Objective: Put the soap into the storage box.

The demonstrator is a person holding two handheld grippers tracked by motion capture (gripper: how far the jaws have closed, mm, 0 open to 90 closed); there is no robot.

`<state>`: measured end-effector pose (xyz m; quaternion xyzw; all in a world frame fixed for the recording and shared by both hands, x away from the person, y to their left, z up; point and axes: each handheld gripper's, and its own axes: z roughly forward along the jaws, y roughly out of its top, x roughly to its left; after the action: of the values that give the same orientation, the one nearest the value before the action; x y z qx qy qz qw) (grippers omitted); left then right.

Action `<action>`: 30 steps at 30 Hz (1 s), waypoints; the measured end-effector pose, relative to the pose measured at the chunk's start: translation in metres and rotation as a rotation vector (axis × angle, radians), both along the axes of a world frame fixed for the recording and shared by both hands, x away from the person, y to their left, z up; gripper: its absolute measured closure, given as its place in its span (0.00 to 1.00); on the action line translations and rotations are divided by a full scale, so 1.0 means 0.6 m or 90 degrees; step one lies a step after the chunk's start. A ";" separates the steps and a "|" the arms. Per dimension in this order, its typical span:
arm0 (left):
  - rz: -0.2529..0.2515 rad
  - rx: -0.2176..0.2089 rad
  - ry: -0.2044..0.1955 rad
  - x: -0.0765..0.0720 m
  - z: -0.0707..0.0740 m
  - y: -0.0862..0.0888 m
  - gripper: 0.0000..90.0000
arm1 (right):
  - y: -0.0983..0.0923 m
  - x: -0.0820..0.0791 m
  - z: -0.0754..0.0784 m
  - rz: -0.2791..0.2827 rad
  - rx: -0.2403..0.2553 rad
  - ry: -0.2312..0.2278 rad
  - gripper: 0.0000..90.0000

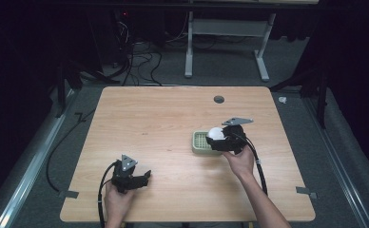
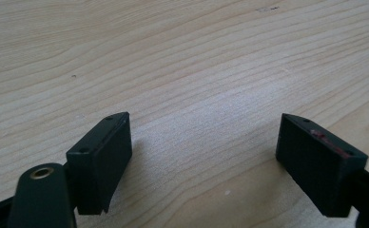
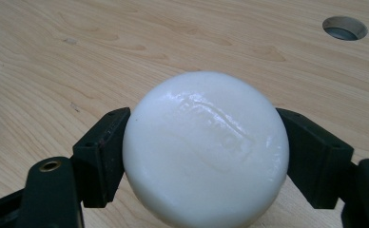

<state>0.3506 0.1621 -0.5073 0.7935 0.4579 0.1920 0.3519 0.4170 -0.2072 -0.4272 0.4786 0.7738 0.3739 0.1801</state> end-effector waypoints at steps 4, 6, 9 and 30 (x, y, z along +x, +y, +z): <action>0.000 0.000 0.000 0.000 0.000 0.000 0.22 | 0.003 0.003 -0.001 0.003 0.000 0.001 0.27; 0.000 0.000 0.000 0.000 0.000 0.000 0.22 | 0.008 0.007 -0.003 0.005 -0.003 0.003 0.27; 0.000 0.000 0.000 0.000 0.000 0.000 0.22 | 0.013 0.011 -0.006 0.007 -0.007 0.005 0.27; 0.000 0.000 0.000 0.000 0.000 0.000 0.22 | 0.022 0.038 -0.042 -0.008 -0.040 0.029 0.27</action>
<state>0.3506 0.1621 -0.5073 0.7935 0.4579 0.1919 0.3518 0.4399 -0.1939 -0.4527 0.4861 0.7860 0.3370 0.1798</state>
